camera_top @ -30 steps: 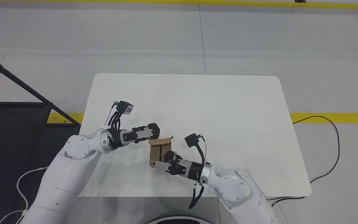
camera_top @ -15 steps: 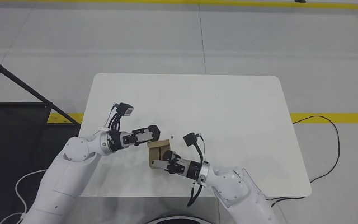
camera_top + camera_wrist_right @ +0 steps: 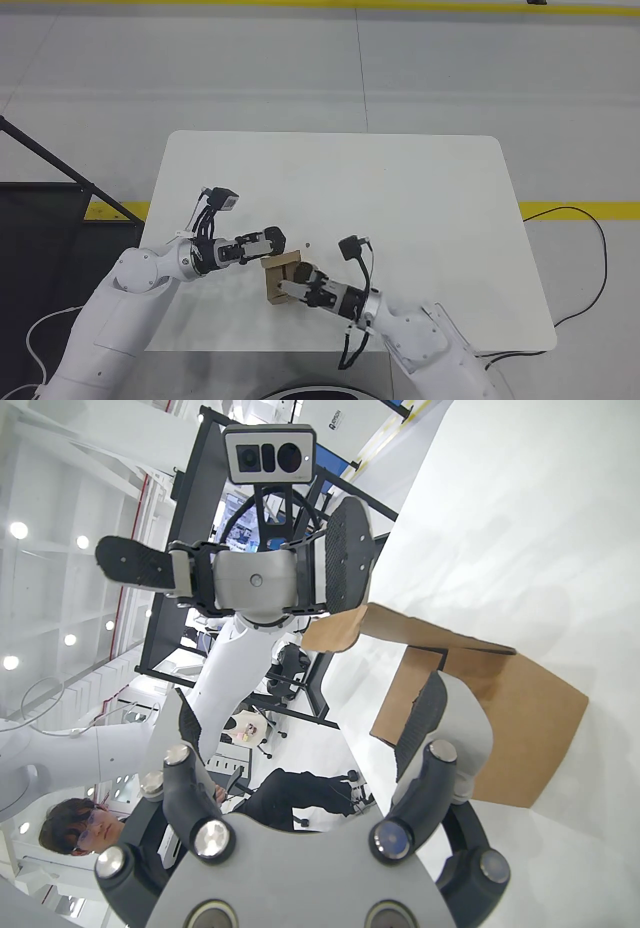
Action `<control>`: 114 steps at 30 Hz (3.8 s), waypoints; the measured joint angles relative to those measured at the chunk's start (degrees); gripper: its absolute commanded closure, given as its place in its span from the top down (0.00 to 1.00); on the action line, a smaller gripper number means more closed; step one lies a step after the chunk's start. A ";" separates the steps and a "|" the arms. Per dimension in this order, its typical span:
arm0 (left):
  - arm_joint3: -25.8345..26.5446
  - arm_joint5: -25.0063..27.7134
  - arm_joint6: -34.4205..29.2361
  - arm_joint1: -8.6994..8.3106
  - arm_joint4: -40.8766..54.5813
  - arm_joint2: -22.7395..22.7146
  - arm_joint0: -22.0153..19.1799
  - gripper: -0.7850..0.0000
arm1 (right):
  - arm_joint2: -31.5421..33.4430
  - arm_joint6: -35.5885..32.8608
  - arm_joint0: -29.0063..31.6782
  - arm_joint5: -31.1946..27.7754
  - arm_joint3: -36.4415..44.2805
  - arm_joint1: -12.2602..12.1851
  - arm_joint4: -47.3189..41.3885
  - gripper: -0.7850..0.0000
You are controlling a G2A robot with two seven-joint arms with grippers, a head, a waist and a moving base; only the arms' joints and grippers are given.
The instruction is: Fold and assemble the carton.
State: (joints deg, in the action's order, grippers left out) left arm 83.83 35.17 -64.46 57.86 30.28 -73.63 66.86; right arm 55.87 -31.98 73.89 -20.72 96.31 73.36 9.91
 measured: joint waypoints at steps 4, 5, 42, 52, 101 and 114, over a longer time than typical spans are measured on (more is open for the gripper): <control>0.02 -0.03 -0.02 0.00 0.03 0.01 -0.04 1.00 | 0.66 -3.46 0.77 0.34 0.97 -0.52 0.06 1.00; 0.08 -0.02 0.00 0.00 0.01 0.02 -0.05 1.00 | 0.71 -3.53 0.84 0.50 1.12 -0.56 0.20 1.00; 1.52 -0.65 0.84 -0.08 -2.78 0.84 -0.10 1.00 | -1.70 5.73 -4.64 5.79 6.25 0.71 8.08 1.00; 1.62 -0.71 1.00 -0.09 -2.57 0.90 -0.20 1.00 | -1.49 4.87 -3.52 4.79 6.17 0.49 9.09 1.00; 3.14 -0.72 -0.65 -0.90 -4.05 0.41 2.35 1.00 | 0.65 5.63 1.98 1.18 5.18 -0.59 8.62 1.00; 2.11 -1.00 -0.44 -0.75 -4.30 1.63 1.35 1.00 | 1.56 5.53 3.85 -0.82 5.15 -1.06 7.61 1.00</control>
State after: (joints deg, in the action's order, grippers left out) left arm 85.94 34.18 -64.90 57.11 25.99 -72.00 68.21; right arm 57.44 -26.45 77.73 -21.54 101.46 72.30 17.52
